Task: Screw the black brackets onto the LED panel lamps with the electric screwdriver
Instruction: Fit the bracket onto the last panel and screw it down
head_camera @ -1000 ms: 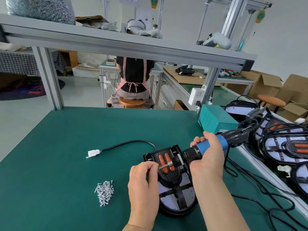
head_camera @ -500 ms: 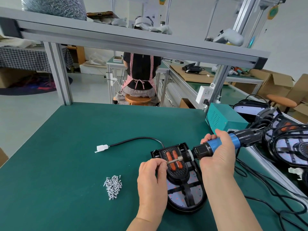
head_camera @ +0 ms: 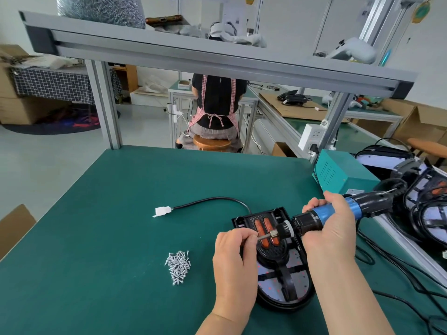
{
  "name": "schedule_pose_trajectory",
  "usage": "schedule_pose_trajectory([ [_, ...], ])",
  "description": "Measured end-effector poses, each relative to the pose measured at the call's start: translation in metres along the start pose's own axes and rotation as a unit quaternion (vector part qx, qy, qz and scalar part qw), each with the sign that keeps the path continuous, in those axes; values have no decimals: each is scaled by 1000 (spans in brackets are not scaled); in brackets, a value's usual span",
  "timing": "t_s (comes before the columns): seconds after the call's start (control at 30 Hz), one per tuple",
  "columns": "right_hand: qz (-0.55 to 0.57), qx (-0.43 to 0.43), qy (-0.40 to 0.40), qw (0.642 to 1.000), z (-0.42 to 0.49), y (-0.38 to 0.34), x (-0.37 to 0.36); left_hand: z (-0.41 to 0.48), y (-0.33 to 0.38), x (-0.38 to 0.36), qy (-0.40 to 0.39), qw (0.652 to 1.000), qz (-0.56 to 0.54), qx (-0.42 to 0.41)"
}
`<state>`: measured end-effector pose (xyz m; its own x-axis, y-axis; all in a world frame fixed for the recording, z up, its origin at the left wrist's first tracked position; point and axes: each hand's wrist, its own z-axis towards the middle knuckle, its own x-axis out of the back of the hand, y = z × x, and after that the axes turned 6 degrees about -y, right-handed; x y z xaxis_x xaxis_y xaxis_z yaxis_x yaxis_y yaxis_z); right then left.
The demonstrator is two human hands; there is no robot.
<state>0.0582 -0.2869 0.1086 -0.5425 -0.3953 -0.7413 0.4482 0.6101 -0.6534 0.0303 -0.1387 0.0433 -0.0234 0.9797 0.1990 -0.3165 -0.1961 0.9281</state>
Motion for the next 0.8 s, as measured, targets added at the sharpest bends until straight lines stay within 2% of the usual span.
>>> schedule_pose_trajectory([
  [0.13, 31, 4, 3, 1000, -1, -7, -4, 1, -2, 0, -3, 1000, -5, 16],
  [0.63, 11, 8, 1, 1000, 1, -2, -7, 0, -2, -1, 15, 998, -32, 48],
  [0.8, 3, 4, 4, 1000, 3, 0, -6, 0, -4, -2, 21, 999, -19, 34],
])
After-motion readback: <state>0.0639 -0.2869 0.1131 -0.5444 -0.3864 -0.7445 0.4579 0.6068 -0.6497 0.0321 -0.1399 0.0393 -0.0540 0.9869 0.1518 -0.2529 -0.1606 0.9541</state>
